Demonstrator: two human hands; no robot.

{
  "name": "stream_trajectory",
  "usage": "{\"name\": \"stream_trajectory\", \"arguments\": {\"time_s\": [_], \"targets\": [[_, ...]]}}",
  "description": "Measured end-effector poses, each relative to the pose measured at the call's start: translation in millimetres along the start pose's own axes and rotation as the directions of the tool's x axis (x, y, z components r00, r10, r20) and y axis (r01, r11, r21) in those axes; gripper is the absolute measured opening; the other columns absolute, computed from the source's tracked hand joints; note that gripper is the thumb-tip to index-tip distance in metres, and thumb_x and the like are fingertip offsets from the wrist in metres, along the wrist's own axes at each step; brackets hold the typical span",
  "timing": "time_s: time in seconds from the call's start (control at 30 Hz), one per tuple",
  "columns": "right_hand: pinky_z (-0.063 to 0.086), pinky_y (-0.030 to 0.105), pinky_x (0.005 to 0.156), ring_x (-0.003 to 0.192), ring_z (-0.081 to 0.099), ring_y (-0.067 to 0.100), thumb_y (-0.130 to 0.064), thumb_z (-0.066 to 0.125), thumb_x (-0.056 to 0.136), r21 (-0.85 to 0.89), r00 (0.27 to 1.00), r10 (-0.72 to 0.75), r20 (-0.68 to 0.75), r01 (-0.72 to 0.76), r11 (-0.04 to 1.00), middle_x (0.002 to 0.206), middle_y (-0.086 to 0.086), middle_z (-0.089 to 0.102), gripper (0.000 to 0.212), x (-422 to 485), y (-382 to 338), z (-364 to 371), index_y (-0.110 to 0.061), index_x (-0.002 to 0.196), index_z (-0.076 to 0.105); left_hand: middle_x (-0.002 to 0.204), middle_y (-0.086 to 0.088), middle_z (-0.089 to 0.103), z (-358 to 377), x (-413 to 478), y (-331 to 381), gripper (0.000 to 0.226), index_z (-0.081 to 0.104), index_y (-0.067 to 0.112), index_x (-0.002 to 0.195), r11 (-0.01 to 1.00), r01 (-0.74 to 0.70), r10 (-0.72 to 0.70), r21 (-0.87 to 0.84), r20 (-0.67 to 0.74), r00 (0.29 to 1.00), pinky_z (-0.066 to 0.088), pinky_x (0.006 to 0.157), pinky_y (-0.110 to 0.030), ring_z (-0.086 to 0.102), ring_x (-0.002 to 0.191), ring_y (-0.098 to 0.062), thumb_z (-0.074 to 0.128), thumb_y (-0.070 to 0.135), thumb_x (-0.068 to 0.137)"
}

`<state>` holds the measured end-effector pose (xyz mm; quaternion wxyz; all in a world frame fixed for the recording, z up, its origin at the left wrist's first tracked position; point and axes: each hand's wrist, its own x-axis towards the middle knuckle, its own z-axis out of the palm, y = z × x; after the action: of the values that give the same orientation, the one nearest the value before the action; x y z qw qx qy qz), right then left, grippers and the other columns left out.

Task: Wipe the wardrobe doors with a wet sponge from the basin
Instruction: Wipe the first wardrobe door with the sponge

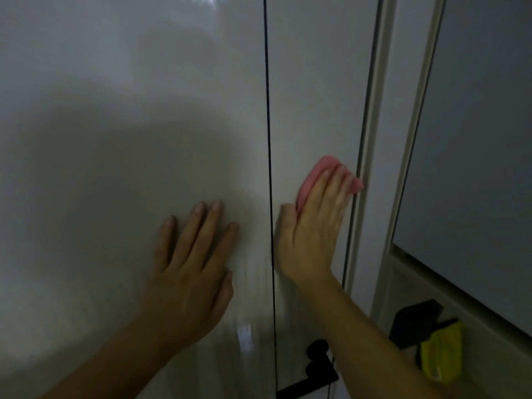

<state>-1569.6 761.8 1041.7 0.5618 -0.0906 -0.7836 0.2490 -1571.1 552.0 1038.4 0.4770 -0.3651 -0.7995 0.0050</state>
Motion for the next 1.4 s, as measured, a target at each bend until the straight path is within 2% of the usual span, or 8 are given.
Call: {"name": "stream_trajectory", "arguments": {"time_s": [0.27, 0.43, 0.63, 0.77, 0.93, 1.1, 1.17, 1.4], "targets": [[-0.016, 0.038, 0.125, 0.155, -0.022, 0.024, -0.054, 0.019, 0.106, 0.023, 0.981, 0.166, 0.098, -0.169, 0.985, 0.164, 0.0, -0.033, 0.075, -84, 21, 13, -0.022, 0.155, -0.028, 0.166, -0.023, 0.021, 21, -28, 18, 0.066, 0.041, 0.007, 0.154, 1.0, 0.018, -0.018, 0.015, 0.03, 0.999, 0.013, 0.122, -0.065, 0.017, 0.155, -0.039, 0.047, 0.034, 0.093], [-0.007, 0.046, 0.127, 0.156, -0.008, 0.037, -0.051, 0.02, 0.106, -0.01, 0.996, 0.034, 0.085, -0.033, 0.999, 0.166, 0.016, -0.011, 0.076, -76, 28, 17, -0.005, 0.159, -0.008, 0.167, -0.023, 0.018, 36, -47, 30, 0.069, 0.037, 0.008, 0.155, 0.999, 0.031, -0.032, 0.015, 0.072, 0.997, 0.008, 0.121, -0.067, 0.011, 0.157, -0.038, 0.046, 0.037, 0.094], [0.016, 0.061, 0.123, 0.155, 0.001, 0.038, -0.047, 0.033, 0.105, -0.049, 0.986, 0.122, 0.114, -0.117, 0.992, 0.166, 0.02, 0.001, 0.077, -138, 38, 25, -0.006, 0.159, -0.002, 0.167, -0.022, 0.018, 31, -57, 29, 0.066, 0.037, 0.004, 0.154, 0.998, 0.046, -0.043, -0.03, 0.085, 0.995, 0.015, 0.12, -0.067, 0.016, 0.156, -0.037, 0.044, 0.037, 0.098], [-0.003, 0.054, 0.126, 0.155, -0.009, 0.038, -0.053, 0.017, 0.108, -0.121, 0.98, -0.148, 0.135, 0.164, 0.979, 0.167, 0.013, -0.005, 0.071, -91, -1, 27, -0.01, 0.159, -0.006, 0.167, -0.023, 0.016, 28, -61, 24, 0.068, 0.032, 0.005, 0.156, 0.998, 0.038, -0.034, -0.048, 0.086, 0.996, 0.015, 0.121, -0.065, 0.013, 0.157, -0.036, 0.046, 0.035, 0.096], [0.008, 0.052, 0.127, 0.157, -0.003, 0.033, -0.047, 0.047, 0.102, -0.166, 0.929, -0.314, 0.198, 0.347, 0.923, 0.167, 0.01, 0.003, 0.078, -149, 32, 39, -0.01, 0.159, 0.009, 0.167, -0.023, 0.017, 30, -74, 23, 0.068, 0.037, 0.002, 0.154, 0.998, 0.035, -0.028, -0.059, 0.109, 0.994, 0.016, 0.121, -0.065, 0.015, 0.156, -0.037, 0.048, 0.034, 0.094], [-0.003, 0.042, 0.128, 0.157, 0.0, 0.034, -0.051, 0.022, 0.108, -0.069, 0.988, 0.137, 0.076, -0.131, 0.989, 0.167, 0.014, -0.005, 0.073, -147, 35, 35, -0.005, 0.158, -0.004, 0.167, -0.023, 0.019, 29, -84, 20, 0.068, 0.043, 0.004, 0.152, 0.997, 0.024, -0.013, -0.071, 0.141, 0.99, 0.017, 0.121, -0.065, 0.017, 0.156, -0.036, 0.05, 0.034, 0.091], [-0.012, 0.034, 0.126, 0.157, -0.012, 0.022, -0.055, 0.011, 0.107, 0.109, 0.922, 0.387, 0.025, -0.387, 0.915, 0.167, 0.008, -0.015, 0.071, -133, 30, 37, -0.011, 0.156, -0.012, 0.167, -0.022, 0.019, 30, -90, 19, 0.069, 0.045, 0.004, 0.151, 0.998, 0.012, -0.002, -0.06, 0.166, 0.986, 0.016, 0.121, -0.066, 0.017, 0.156, -0.036, 0.053, 0.033, 0.089], [-0.014, 0.026, 0.123, 0.156, -0.015, 0.012, -0.073, 0.006, 0.096, 0.297, 0.639, 0.762, 0.107, -0.752, 0.588, 0.166, -0.002, -0.023, 0.084, -179, 23, 45, -0.018, 0.156, -0.017, 0.167, -0.019, 0.021, 28, -104, 3, 0.069, 0.046, 0.003, 0.15, 0.997, -0.045, 0.057, -0.059, 0.217, 0.974, 0.013, 0.122, -0.065, 0.019, 0.156, -0.034, 0.056, 0.032, 0.088]]}}
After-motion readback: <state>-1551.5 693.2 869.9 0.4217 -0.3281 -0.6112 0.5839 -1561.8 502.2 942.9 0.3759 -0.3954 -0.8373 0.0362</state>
